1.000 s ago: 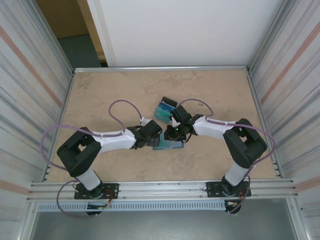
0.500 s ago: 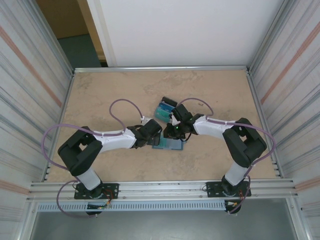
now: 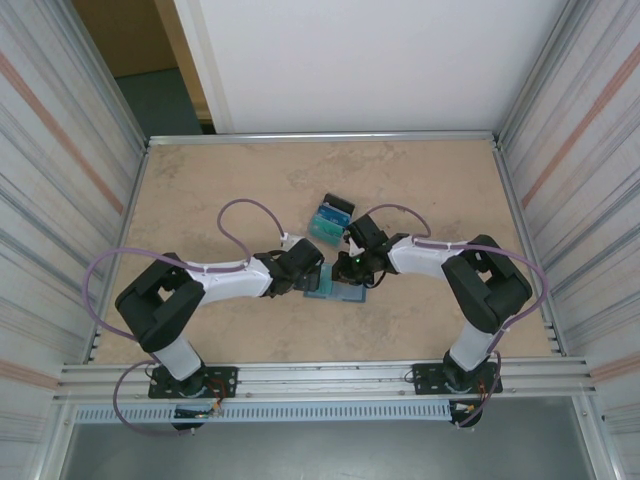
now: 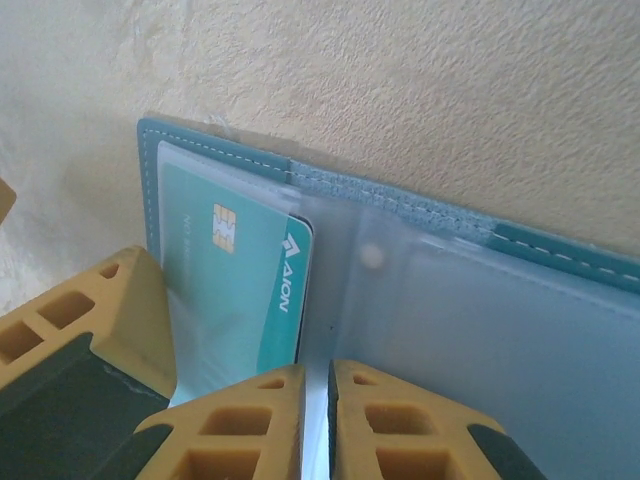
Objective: Take the credit cards out of the card holder
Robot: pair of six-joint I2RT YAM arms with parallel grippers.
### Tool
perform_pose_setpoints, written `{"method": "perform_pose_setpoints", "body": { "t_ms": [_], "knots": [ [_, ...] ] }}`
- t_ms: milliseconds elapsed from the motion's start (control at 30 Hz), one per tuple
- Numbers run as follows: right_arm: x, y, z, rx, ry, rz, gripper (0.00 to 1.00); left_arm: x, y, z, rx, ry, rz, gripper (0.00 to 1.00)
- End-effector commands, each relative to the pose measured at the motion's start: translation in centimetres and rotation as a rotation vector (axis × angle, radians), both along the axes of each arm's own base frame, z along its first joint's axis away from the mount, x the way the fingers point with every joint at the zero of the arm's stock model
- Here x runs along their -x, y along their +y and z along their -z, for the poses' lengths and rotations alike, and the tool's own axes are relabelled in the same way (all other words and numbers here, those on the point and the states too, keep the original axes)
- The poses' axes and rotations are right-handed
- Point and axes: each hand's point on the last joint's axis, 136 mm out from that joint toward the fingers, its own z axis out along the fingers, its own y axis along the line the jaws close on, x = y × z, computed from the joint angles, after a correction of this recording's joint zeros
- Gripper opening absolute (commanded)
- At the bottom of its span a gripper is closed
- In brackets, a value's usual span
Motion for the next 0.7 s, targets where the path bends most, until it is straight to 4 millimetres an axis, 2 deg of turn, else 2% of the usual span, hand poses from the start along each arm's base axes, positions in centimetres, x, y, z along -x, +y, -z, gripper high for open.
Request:
{"method": "perform_pose_setpoints", "body": {
  "t_ms": [0, 400, 667],
  "knots": [
    [0.1, 0.1, -0.1, -0.028, 0.015, 0.021, 0.14, 1.8, 2.2, 1.9, -0.08, 0.084, -0.013, 0.99],
    [0.1, 1.0, -0.4, -0.097, 0.023, 0.022, 0.13, 2.1, 2.0, 1.8, -0.089, 0.09, -0.011, 0.99],
    [0.0, -0.1, -1.1, -0.07, -0.003, 0.051, 0.13, 2.6, 2.2, 1.5, -0.098, 0.103, -0.044, 0.98]
  ]
}}
